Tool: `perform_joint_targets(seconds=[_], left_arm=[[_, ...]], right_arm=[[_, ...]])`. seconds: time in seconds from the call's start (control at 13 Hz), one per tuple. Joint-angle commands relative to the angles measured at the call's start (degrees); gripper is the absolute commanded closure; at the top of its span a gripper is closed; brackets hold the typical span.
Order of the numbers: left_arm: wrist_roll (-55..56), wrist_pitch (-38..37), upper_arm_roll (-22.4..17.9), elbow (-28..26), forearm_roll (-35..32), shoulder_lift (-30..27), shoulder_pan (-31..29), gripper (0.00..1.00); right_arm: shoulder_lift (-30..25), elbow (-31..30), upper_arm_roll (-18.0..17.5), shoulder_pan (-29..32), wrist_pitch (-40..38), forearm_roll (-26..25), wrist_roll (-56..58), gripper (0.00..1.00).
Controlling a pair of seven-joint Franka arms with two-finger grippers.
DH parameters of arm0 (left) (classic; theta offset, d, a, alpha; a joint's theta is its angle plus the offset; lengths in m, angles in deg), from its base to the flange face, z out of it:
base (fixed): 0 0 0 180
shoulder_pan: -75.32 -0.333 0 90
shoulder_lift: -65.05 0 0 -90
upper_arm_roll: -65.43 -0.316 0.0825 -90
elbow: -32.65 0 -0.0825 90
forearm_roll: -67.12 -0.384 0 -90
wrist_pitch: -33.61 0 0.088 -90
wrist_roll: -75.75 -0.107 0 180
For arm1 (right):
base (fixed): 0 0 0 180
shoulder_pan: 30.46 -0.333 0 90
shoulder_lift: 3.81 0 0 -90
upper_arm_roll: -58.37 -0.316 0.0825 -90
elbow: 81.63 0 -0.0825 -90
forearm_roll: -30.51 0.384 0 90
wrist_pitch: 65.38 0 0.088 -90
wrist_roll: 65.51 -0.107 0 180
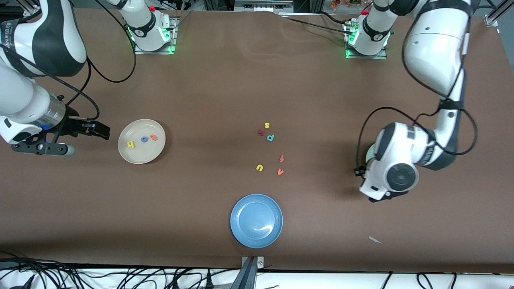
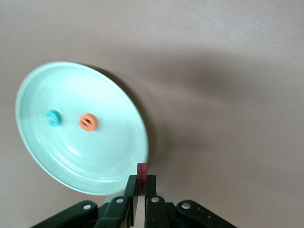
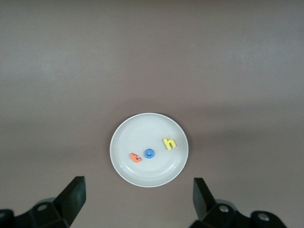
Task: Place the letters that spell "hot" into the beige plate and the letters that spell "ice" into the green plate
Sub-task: 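Carry the pink f over the green plate and open the left gripper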
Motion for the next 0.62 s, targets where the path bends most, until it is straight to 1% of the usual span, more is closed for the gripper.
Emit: perform_joint_targets(seconds=[0.0, 0.23, 0.31, 0.38, 0.46, 0.54], left_arm=[[-12.4, -0.3, 0.4, -2.8, -1.1, -2.1, -4.0, 1.0], [-21.4, -0.3, 0.4, -4.4, -1.1, -1.6, -8.8, 1.0], [-22.9, -0.3, 0.4, -5.2, -1.1, -1.6, -10.0, 1.0], [-22.9, -0.3, 0.4, -5.5, -1.1, -1.6, -10.1, 0.73], [-22.6, -0.3, 0.4, -5.5, -1.0, -1.6, -10.1, 0.01], [-22.4, -0.3, 0.4, -5.2, -0.9, -1.7, -10.1, 0.0]], right_arm=[[-0.9, -0.7, -0.4, 0.0, -0.3, -1.0, -2.4, 0.0], [-0.5, -0.7, -0.1, 0.0, 0.2, -0.1, -2.1, 0.0], [-0.4, -0.6, -0.1, 0.0, 0.4, -0.1, -2.1, 0.0], [-0.4, -0.6, -0.1, 0.0, 0.4, -0.1, -2.1, 0.0], [-0.3, -0.7, -0.1, 0.0, 0.4, -0.1, -2.1, 0.0], [-0.3, -0.7, -0.1, 0.0, 0.4, -0.1, -2.1, 0.0]])
